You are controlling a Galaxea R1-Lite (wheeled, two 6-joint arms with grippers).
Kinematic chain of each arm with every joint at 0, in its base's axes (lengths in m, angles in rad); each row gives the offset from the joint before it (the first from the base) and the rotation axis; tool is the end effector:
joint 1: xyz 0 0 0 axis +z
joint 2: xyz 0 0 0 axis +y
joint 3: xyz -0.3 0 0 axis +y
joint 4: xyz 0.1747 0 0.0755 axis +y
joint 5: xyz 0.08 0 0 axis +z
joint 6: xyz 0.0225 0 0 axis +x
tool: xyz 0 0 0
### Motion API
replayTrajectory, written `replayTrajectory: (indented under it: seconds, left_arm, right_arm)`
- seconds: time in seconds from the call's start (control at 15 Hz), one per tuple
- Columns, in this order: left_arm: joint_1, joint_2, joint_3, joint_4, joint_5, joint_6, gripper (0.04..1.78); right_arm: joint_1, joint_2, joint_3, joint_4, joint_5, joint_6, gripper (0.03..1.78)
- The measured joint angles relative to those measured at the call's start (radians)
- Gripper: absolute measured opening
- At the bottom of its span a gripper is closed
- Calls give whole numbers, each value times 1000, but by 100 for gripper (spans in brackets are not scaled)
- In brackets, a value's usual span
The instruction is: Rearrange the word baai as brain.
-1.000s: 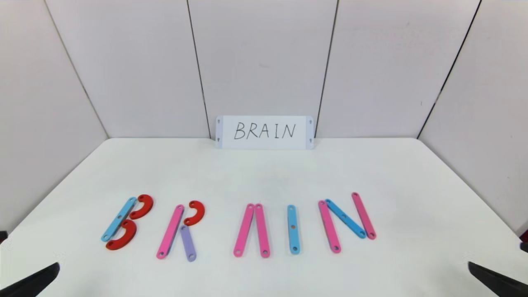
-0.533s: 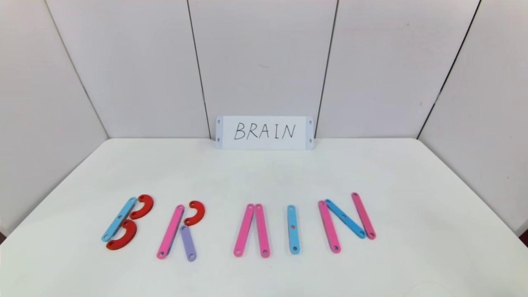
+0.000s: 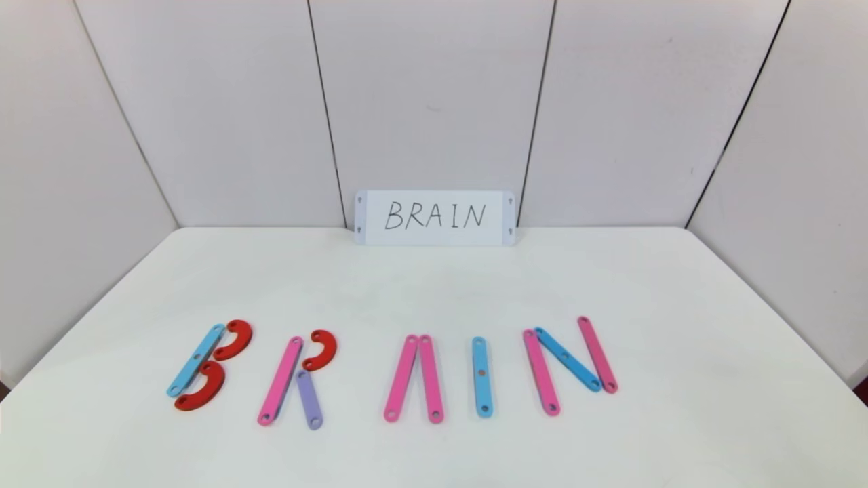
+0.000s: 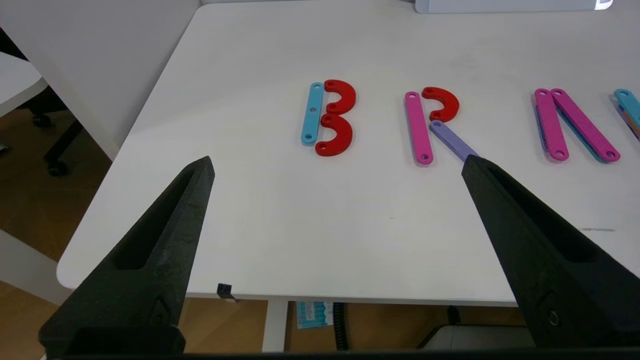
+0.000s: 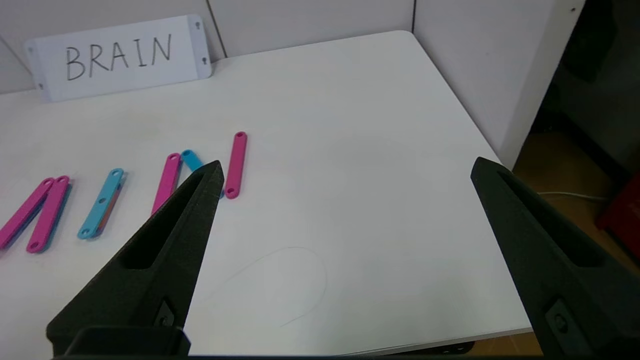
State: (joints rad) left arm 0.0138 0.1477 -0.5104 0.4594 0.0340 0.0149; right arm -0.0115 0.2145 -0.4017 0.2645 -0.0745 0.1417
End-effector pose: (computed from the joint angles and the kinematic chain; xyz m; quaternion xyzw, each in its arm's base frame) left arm -0.0582 0.0000 0.1668 0.0079 0.0485 0.0235 0.9985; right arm -0.0334 -0.0013 0.1626 0.0695 0.0355 -0.0456 0.9959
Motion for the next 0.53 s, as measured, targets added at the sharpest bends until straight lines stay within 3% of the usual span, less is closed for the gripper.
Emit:
replayTrajectory:
  seconds: [0.27,0.53]
  left_arm:
    - [-13,-112,126,-175,-37,-2,174]
    - [-15,-144,347,-440,-31,1,174]
  right_arm:
    - [1,-156,110,-58,147,-92,174]
    - [3,-208,335,-377,155,-152,174]
